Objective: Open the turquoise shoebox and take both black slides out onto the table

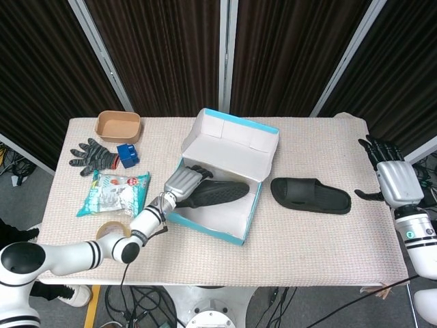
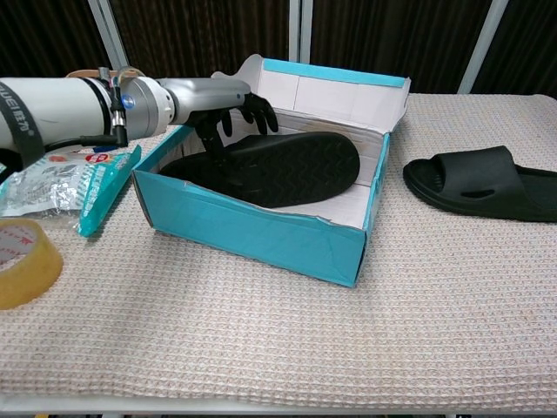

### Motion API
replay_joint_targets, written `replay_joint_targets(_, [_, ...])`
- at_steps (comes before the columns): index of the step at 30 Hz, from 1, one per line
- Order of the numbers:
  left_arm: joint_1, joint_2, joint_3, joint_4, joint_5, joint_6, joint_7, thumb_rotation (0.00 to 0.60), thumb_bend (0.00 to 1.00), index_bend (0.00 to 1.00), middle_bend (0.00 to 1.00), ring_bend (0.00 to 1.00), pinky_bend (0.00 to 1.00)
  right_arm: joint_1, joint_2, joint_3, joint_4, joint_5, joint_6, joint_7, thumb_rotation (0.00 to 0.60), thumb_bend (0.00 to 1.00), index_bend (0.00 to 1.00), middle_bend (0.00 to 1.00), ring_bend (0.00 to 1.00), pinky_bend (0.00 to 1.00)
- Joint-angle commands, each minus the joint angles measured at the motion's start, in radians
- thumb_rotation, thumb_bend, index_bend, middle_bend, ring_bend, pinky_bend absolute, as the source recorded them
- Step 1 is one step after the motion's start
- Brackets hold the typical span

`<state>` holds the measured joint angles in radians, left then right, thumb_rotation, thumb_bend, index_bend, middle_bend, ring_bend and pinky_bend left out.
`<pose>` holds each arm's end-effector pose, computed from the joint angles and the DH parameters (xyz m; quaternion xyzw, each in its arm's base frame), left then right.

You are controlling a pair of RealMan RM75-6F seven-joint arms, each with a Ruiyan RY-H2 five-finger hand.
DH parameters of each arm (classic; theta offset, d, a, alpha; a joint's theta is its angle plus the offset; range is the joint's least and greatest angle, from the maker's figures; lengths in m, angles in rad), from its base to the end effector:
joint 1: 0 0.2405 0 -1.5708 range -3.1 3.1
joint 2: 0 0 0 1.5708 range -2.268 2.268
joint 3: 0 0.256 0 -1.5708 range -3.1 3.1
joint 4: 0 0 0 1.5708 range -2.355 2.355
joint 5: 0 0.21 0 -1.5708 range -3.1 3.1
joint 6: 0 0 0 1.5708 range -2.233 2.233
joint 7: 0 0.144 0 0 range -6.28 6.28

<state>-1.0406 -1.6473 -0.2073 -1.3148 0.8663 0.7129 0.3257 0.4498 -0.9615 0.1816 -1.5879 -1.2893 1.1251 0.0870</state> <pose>-0.0764 0.3885 -0.0610 -0.7849 -0.4006 -0.3305 0.3379 -0.2641 -0.3185 0.2036 0.6366 -0.3695 0.3887 0.5542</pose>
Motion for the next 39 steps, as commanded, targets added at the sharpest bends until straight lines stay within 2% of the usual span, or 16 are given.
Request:
replay_joint_targets(1, [-0.002, -0.027, 0.019, 0.019, -0.051, 0.028, 0.038, 0.6, 0.0, 0.21, 0.22, 0.2, 0.37, -0.002, -0.002, -0.001, 0.004, 0.0, -0.003, 0.002, 0.6, 0.0, 0.0, 0.0, 0.0, 0.0])
replay_joint_targets(4, [0.005, -0.05, 0.017, 0.029, -0.058, 0.043, 0.027, 0.6, 0.0, 0.24, 0.26, 0.29, 0.48, -0.004, -0.003, 0.0, 0.008, 0.005, -0.006, 0.004, 0.6, 0.0, 0.0, 0.0, 0.0, 0.0])
replay_joint_targets(7, [0.015, -0.073, 0.012, 0.043, -0.034, 0.038, -0.015, 0.6, 0.01, 0.32, 0.37, 0.42, 0.63, -0.007, -0.005, 0.0, 0.009, 0.006, -0.008, 0.005, 0.6, 0.0, 0.0, 0.0, 0.0, 0.0])
replay_joint_targets(10, [0.022, -0.088, 0.005, 0.071, 0.009, 0.02, -0.073, 0.6, 0.11, 0.4, 0.45, 0.49, 0.7, -0.013, -0.008, -0.001, 0.011, 0.006, -0.003, 0.008, 0.6, 0.0, 0.0, 0.0, 0.0, 0.0])
replay_joint_targets(12, [0.038, -0.105, -0.006, 0.091, 0.054, 0.043, -0.125, 0.6, 0.21, 0.47, 0.52, 0.56, 0.79, -0.014, -0.008, 0.0, 0.012, 0.009, -0.005, 0.008, 0.6, 0.0, 0.0, 0.0, 0.0, 0.0])
replay_joint_targets(14, [0.059, -0.116, -0.02, 0.107, 0.102, 0.066, -0.2, 0.6, 0.31, 0.53, 0.6, 0.63, 0.86, -0.016, -0.007, 0.0, 0.015, 0.012, -0.008, 0.007, 0.6, 0.0, 0.0, 0.0, 0.0, 0.0])
replay_joint_targets(16, [0.076, -0.108, -0.033, 0.108, 0.144, 0.069, -0.278, 0.6, 0.36, 0.56, 0.64, 0.67, 0.89, -0.016, -0.008, 0.001, 0.016, 0.015, -0.01, 0.009, 0.6, 0.0, 0.0, 0.0, 0.0, 0.0])
replay_joint_targets(23, [0.118, -0.04, -0.047, 0.049, 0.237, 0.103, -0.39, 0.6, 0.38, 0.58, 0.67, 0.68, 0.9, -0.014, -0.015, 0.009, 0.022, 0.013, -0.012, 0.018, 0.6, 0.0, 0.0, 0.0, 0.0, 0.0])
replay_joint_targets(31, [0.22, 0.146, -0.099, -0.187, 0.275, 0.218, -0.491, 0.6, 0.38, 0.58, 0.66, 0.68, 0.91, -0.008, -0.021, 0.014, 0.027, 0.0, -0.013, 0.023, 0.6, 0.0, 0.0, 0.0, 0.0, 0.0])
replay_joint_targets(35, [0.29, 0.255, -0.116, -0.259, 0.255, 0.265, -0.536, 0.6, 0.38, 0.58, 0.64, 0.68, 0.9, -0.007, -0.024, 0.012, 0.032, -0.008, -0.015, 0.03, 0.6, 0.0, 0.0, 0.0, 0.0, 0.0])
replay_joint_targets(39, [0.325, 0.285, -0.112, -0.186, 0.145, 0.257, -0.503, 0.6, 0.38, 0.58, 0.63, 0.67, 0.89, -0.005, -0.027, 0.011, 0.033, -0.009, -0.022, 0.026, 0.6, 0.0, 0.0, 0.0, 0.0, 0.0])
